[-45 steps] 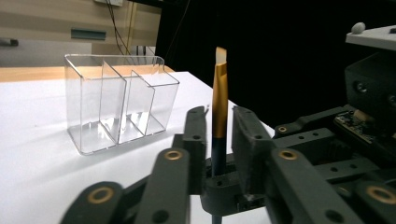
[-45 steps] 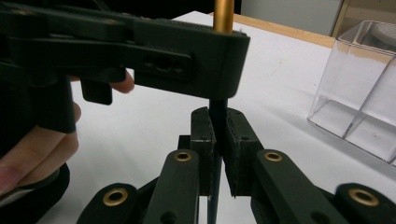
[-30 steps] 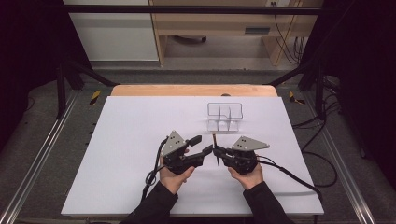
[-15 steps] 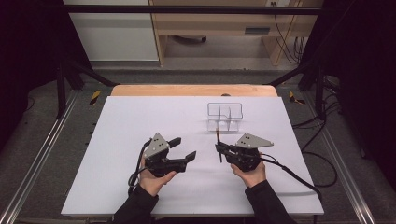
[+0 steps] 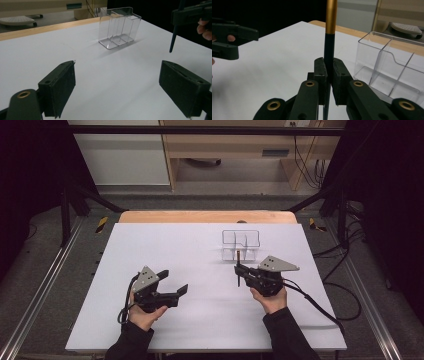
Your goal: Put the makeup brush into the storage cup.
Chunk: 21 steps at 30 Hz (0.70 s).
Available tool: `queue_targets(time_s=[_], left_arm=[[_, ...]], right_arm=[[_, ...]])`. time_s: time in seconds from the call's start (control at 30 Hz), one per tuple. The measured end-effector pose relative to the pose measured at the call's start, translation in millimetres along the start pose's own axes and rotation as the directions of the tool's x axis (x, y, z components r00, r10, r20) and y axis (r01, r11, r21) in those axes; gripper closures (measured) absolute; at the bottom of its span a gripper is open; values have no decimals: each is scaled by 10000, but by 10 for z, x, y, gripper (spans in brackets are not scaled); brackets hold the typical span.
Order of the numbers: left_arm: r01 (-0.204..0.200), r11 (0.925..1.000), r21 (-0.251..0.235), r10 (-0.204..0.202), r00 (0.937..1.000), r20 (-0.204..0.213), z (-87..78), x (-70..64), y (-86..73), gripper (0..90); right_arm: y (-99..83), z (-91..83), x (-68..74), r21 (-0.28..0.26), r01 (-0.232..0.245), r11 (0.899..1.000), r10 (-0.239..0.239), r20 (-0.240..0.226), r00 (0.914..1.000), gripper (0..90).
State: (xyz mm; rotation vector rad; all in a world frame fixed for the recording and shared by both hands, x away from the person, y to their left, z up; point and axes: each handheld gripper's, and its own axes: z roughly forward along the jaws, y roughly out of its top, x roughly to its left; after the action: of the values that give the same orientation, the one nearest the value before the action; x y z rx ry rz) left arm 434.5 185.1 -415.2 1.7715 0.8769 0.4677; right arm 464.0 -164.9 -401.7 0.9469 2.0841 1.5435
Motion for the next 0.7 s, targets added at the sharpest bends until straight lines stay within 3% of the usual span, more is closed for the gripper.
queue_targets(time_s=[0.1,0.27,0.7], left_arm=[[50,9998,185,-46,9998,-199,-34,52,-43,120],[221,9997,69,-218,9989,-418,-121,150,-70,111],[432,9985,348,-400,9954,-871,-203,323,-154,108]], right_arm=[[35,1,-46,-163,-137,9998,138,47,9999,832],[90,15,-107,-489,-444,9978,450,105,9989,832],[263,117,-201,-787,-505,9956,547,525,9971,832]])
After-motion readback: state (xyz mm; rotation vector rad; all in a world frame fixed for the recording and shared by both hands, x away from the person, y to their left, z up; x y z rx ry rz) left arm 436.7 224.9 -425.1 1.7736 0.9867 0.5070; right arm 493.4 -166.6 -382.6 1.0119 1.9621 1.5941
